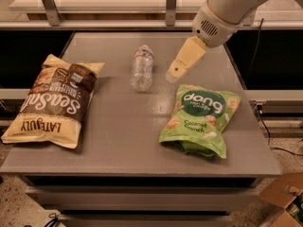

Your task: Pick water bottle

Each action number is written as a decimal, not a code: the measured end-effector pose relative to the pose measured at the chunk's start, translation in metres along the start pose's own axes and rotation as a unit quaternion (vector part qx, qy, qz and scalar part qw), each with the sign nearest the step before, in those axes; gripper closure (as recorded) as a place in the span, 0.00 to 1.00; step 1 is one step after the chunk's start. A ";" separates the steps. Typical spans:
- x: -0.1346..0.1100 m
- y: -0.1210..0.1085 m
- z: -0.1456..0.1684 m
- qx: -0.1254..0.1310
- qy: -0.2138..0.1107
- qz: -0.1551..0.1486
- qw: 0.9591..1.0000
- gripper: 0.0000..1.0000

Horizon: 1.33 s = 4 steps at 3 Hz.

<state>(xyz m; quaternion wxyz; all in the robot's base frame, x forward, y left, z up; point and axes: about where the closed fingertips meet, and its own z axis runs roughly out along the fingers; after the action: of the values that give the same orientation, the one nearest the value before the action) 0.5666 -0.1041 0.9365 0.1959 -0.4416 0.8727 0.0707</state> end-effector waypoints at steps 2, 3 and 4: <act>-0.047 -0.021 0.039 0.006 0.014 0.065 0.998 0.00; -0.068 -0.030 0.060 0.024 0.024 0.104 0.994 0.00; -0.086 -0.032 0.082 0.028 0.029 0.145 0.989 0.00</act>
Offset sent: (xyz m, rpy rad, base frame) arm 0.0856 0.0537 -0.0260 0.0024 0.0731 -0.2241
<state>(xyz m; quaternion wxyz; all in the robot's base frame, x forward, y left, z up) 0.6610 -0.0350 0.8985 0.1700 -0.3066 0.9345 0.0611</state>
